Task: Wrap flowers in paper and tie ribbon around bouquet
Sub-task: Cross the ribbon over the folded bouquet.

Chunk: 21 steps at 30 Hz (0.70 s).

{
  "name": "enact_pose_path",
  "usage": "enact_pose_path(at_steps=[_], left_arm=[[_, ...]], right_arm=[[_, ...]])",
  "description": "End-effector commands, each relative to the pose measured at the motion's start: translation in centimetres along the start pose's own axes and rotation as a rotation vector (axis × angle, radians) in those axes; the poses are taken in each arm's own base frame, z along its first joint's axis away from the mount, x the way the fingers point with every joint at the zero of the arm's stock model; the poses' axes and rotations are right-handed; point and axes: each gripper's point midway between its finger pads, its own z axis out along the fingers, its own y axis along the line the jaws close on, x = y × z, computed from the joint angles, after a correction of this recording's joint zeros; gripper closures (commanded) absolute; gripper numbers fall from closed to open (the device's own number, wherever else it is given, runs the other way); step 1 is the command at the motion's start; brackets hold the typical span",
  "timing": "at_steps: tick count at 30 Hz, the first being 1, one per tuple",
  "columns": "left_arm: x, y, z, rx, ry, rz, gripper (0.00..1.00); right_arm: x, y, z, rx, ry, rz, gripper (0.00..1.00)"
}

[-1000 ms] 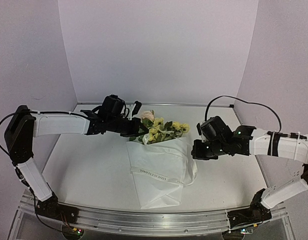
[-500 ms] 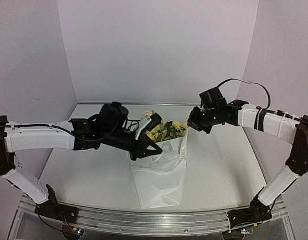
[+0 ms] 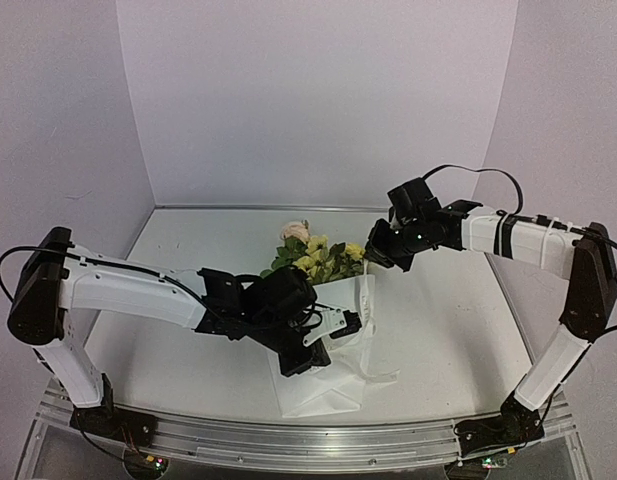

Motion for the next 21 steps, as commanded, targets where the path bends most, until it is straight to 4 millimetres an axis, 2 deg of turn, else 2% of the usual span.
enact_pose_path(at_steps=[1, 5, 6, 9, 11, 15, 17, 19, 21], left_arm=[[-3.9, 0.1, -2.8, -0.026, -0.127, 0.060, 1.00], [-2.7, 2.2, -4.1, -0.145, -0.118, 0.032, 1.00], [-2.0, 3.0, -4.8, -0.159, -0.130, 0.003, 1.00], [-2.0, 4.6, -8.1, -0.191, -0.236, -0.088, 1.00], [-1.5, 5.3, -9.5, -0.211, -0.285, -0.139, 0.98], [-0.5, 5.7, -11.1, -0.256, -0.341, -0.201, 0.85], [0.2, 7.0, -11.9, -0.341, -0.359, -0.250, 0.68], [0.2, 8.1, -13.4, -0.413, -0.406, -0.295, 0.59], [-0.1, 8.7, -15.0, -0.449, -0.479, -0.329, 0.40]], right_arm=[[-0.9, 2.1, -1.9, -0.058, -0.028, -0.035, 1.00], [-0.8, 2.3, -2.6, -0.067, -0.026, -0.037, 1.00], [-0.8, 2.3, -2.9, -0.067, -0.029, -0.034, 1.00], [-0.9, 2.5, -3.6, -0.071, -0.043, -0.031, 1.00], [-0.9, 2.5, -4.3, -0.069, -0.065, -0.029, 1.00], [-0.9, 2.7, -4.8, -0.072, -0.080, -0.030, 1.00], [-0.7, 2.7, -4.6, -0.068, -0.074, -0.033, 1.00], [-0.4, 2.8, -4.2, -0.068, -0.060, -0.035, 1.00], [0.0, 3.2, -4.0, -0.075, -0.048, -0.047, 1.00]])
